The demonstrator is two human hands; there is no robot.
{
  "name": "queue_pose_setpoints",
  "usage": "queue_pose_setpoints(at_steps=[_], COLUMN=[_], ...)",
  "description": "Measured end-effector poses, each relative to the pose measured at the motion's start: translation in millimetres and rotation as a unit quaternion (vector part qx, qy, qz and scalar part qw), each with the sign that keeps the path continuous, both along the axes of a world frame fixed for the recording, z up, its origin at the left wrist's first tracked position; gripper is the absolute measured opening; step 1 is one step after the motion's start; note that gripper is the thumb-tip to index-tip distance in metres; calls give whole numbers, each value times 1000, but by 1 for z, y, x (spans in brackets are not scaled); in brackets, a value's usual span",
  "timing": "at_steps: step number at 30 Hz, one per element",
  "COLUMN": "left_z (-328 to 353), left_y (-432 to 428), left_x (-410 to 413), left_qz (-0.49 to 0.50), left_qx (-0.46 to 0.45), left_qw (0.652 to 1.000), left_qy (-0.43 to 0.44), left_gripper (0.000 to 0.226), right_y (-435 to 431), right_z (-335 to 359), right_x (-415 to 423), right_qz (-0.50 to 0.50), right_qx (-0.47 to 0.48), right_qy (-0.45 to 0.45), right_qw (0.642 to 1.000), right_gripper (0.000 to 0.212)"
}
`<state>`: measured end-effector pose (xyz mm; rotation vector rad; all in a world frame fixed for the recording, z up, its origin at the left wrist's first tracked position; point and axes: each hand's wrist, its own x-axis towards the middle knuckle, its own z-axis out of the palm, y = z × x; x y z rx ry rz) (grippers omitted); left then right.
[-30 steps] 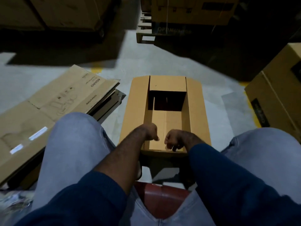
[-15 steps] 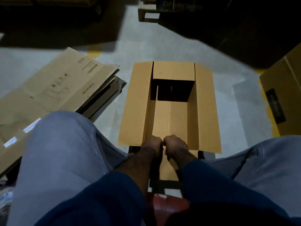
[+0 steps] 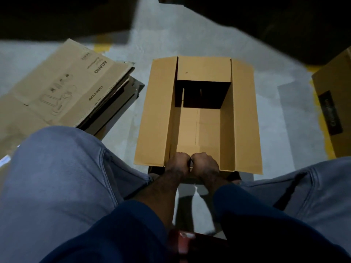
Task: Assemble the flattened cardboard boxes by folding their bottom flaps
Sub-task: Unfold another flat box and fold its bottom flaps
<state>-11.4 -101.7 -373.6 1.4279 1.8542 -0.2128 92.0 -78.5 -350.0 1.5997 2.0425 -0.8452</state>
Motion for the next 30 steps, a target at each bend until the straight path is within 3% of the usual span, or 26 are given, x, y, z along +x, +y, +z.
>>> queue_pose_setpoints(at_steps=[3, 8, 11, 15, 18, 22, 25, 30], left_z=[3, 8, 14, 22, 21, 26, 37, 59], left_y=[-3, -4, 0, 13, 17, 22, 24, 18], left_x=[2, -2, -5, -16, -34, -49, -49, -40], left_qz=[-33, -56, 31, 161, 249, 343, 330, 253], left_qx=[9, 57, 97, 131, 117, 113, 126, 151], left_qw=[999, 994, 992, 976, 961, 930, 929, 953], left_qy=[11, 73, 72, 67, 28, -75, -108, -74], left_gripper=[11, 42, 63, 63, 68, 79, 86, 84], right_y=[2, 12, 20, 33, 46, 64, 66, 65], right_z=[-3, -7, -5, 2, 4, 9, 15, 38], right_x=[2, 3, 8, 18, 26, 32, 20, -5], right_qz=[-43, -145, -226, -322, -391, -519, -506, -502], right_qx=[-34, -95, -52, 21, 57, 33, 3, -5], right_qy=[25, 35, 58, 68, 66, -1, 6, 113], right_qw=[998, 984, 971, 944, 916, 854, 862, 857], right_gripper=[9, 13, 11, 29, 43, 42, 44, 49])
